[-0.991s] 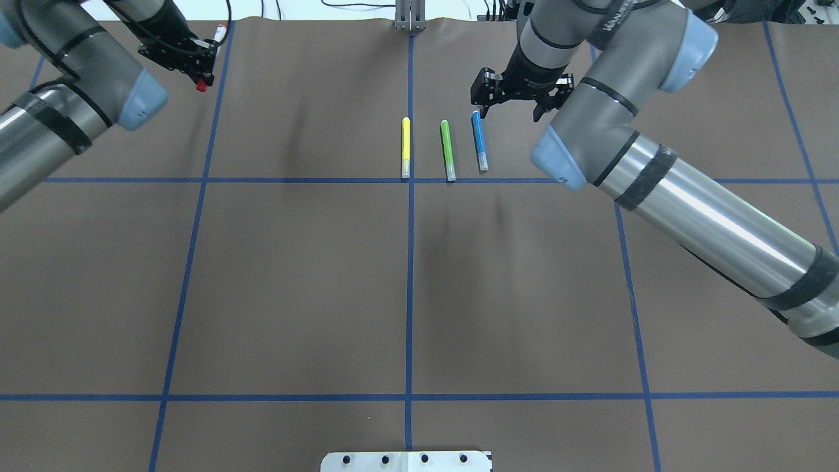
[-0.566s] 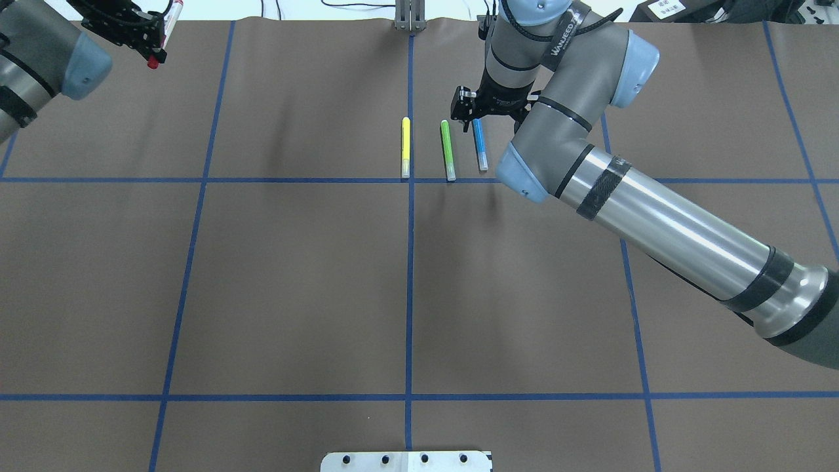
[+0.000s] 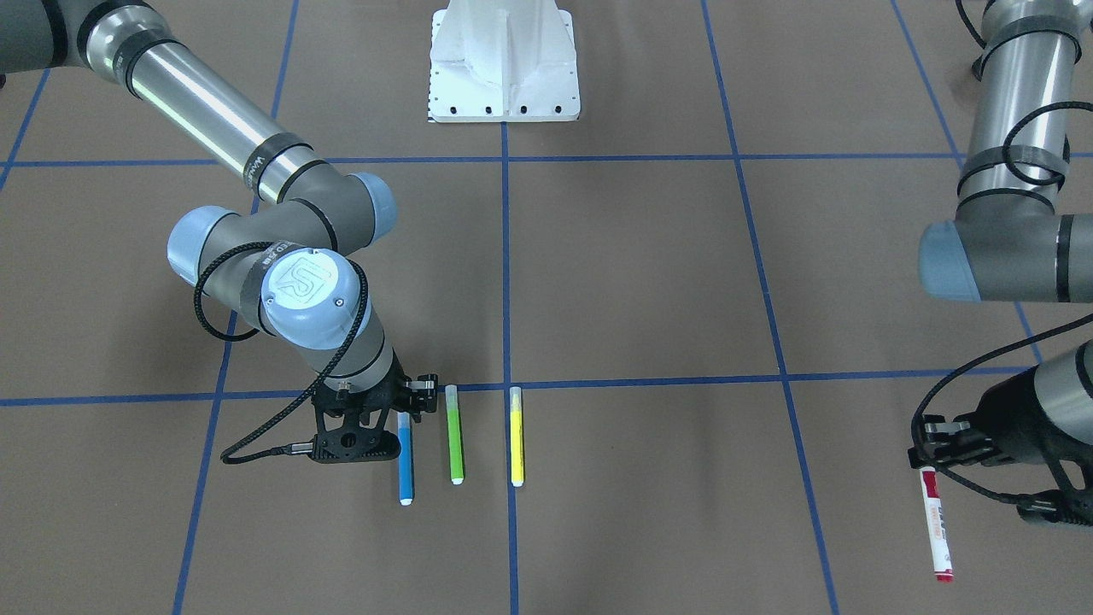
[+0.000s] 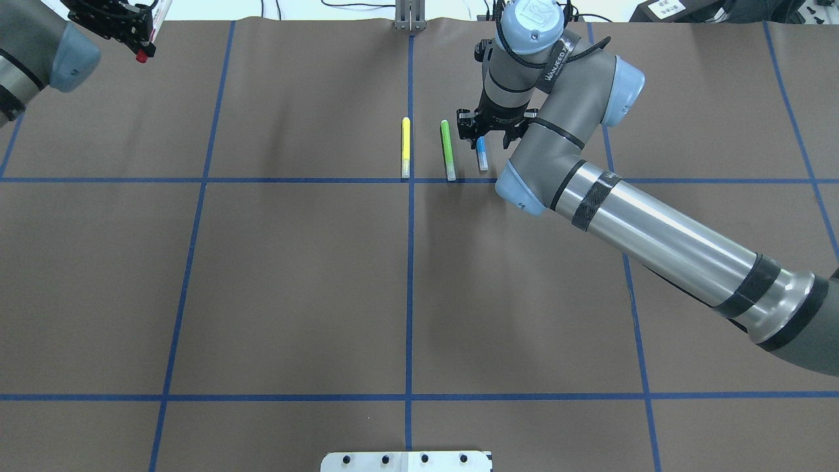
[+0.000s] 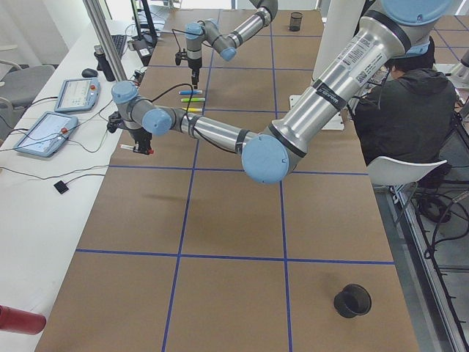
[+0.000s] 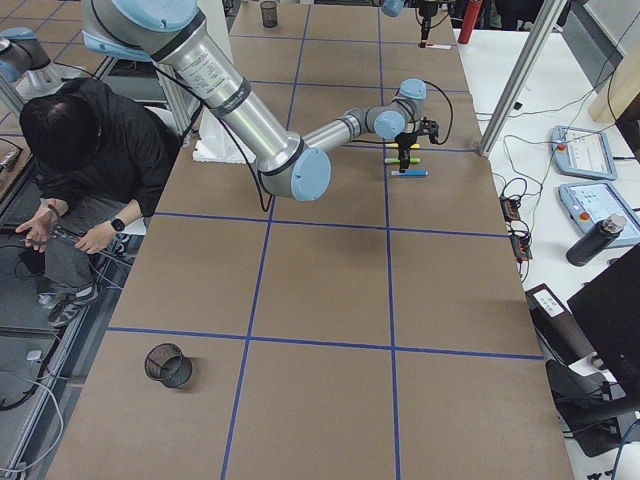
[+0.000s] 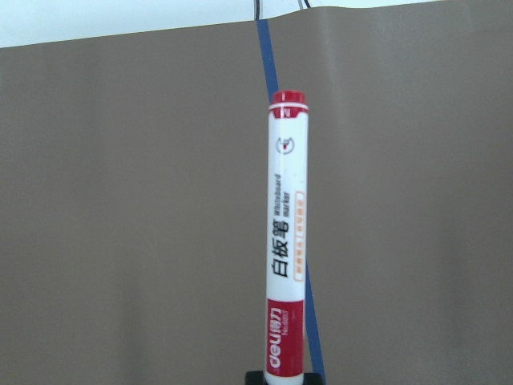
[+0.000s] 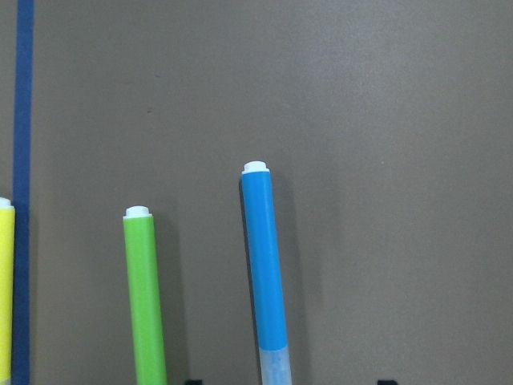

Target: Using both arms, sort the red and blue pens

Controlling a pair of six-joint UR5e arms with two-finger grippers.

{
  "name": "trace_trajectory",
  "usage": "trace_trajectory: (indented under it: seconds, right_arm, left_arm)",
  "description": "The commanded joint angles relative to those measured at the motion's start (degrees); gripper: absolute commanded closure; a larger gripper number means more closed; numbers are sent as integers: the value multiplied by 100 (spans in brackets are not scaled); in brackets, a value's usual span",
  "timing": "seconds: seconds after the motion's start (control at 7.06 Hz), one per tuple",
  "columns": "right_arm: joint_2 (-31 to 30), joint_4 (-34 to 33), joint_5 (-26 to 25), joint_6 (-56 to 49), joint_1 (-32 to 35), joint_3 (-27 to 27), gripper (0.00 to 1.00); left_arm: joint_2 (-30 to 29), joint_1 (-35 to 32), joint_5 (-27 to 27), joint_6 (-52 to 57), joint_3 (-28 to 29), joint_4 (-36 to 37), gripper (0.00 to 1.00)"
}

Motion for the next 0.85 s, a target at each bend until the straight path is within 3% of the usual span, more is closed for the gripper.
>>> trace_trajectory:
  seconds: [0.0, 0.57, 0.71]
  right_arm:
    - [-16, 10, 9, -483, -7, -141, 41]
    - [2, 10, 27, -783, -121, -203, 42]
    - [2, 10, 18, -801, -148, -221, 47]
  left_arm:
    - [0, -4, 0, 1, 8, 1, 100]
    - [0, -4, 0, 1, 8, 1, 100]
    - [0, -4, 0, 1, 8, 1, 100]
